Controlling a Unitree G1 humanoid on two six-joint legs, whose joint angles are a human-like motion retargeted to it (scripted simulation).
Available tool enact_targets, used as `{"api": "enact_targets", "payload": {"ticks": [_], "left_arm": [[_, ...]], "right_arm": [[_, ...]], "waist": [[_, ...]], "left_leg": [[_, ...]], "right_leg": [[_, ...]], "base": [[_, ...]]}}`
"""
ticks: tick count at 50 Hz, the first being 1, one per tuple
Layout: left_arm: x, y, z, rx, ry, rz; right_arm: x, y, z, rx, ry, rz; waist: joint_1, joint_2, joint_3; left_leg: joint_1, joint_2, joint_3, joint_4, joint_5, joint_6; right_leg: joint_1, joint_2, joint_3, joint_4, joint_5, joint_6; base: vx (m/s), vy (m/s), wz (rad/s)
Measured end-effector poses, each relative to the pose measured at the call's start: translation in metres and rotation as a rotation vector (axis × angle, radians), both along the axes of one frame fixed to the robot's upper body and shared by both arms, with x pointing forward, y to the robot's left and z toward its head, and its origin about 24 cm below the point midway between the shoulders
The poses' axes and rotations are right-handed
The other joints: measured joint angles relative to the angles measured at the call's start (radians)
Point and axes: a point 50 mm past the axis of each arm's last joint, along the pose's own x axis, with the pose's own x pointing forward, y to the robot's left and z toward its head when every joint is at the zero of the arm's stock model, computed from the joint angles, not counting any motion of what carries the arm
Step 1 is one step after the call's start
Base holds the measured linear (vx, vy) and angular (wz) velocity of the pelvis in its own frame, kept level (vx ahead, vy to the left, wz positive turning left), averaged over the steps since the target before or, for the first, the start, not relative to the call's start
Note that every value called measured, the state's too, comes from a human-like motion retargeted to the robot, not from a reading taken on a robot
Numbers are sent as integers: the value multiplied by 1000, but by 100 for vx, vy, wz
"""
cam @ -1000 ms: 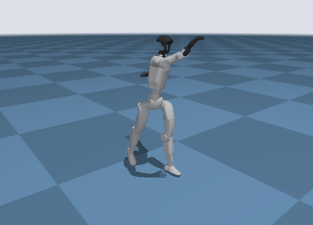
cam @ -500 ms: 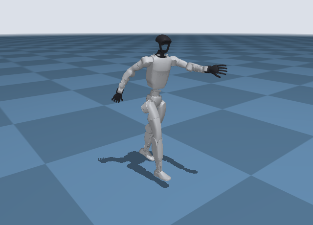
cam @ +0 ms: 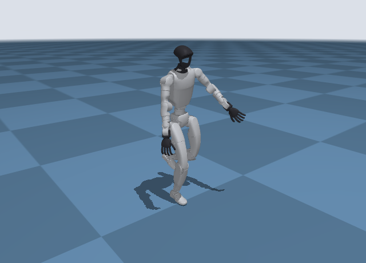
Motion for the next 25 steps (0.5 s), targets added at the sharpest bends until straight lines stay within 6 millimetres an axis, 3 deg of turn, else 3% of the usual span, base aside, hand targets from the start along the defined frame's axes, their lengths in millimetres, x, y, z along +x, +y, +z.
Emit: {"api": "enact_targets", "payload": {"ticks": [2,3,5,7,9,12,15,18,20,23,25], "left_arm": [[-86,28,-86,132,400,123],[-139,43,-116,198,593,193],[-253,71,-147,313,942,354],[-362,96,-138,373,1203,575],[-456,113,-103,353,1330,890],[-559,122,-31,209,1234,1410],[-614,121,36,99,1112,1698],[-641,117,83,131,1162,1804],[-648,112,91,137,1178,1854],[-654,103,86,120,1082,1915],[-646,103,68,107,1090,1867]], "right_arm": [[77,5,60,-103,-183,97],[111,11,96,-129,-294,120],[163,23,176,-152,-543,141],[192,31,257,-174,-797,158],[201,36,325,-198,-1030,164],[193,41,394,-150,-1388,122],[173,55,445,-5,-1748,126],[146,79,486,87,-2003,265],[125,97,505,137,-2137,390],[95,124,507,295,-2260,562],[76,141,493,391,-2263,728]], "waist": [[99,-14,-26],[150,-24,-41],[256,-55,-73],[375,-107,-113],[514,-176,-146],[751,-244,-153],[924,-252,-168],[975,-254,-210],[959,-244,-211],[866,-205,-148],[816,-161,-107]], "left_leg": [[-159,-21,51,59,-92,41],[-235,-33,70,51,-106,53],[-365,-44,116,-40,-83,70],[-443,-37,199,-247,25,81],[-445,-49,295,-554,217,64],[-323,-84,339,-1038,518,-30],[-237,-29,317,-1264,550,-142],[-223,83,375,-1315,422,-214],[-197,69,382,-1315,341,-205],[-86,-39,271,-1273,352,-136],[0,-45,201,-1233,417,-98]], "right_leg": [[24,27,51,49,-75,-8],[48,41,75,47,-102,-7],[121,59,127,-19,-122,11],[221,53,186,-174,-73,44],[338,24,262,-372,55,73],[562,-26,360,-654,381,130],[737,-25,339,-809,690,210],[809,41,172,-834,842,210],[868,27,113,-834,836,210],[1022,-13,97,-829,761,183],[1023,-4,35,-639,557,119]], "base": [[115,-26,-141],[117,-20,-138],[120,-15,-131],[125,-8,-131],[133,0,-167],[147,15,-236],[148,18,-187],[132,21,-68],[128,68,34],[128,75,109],[114,43,81]]}}
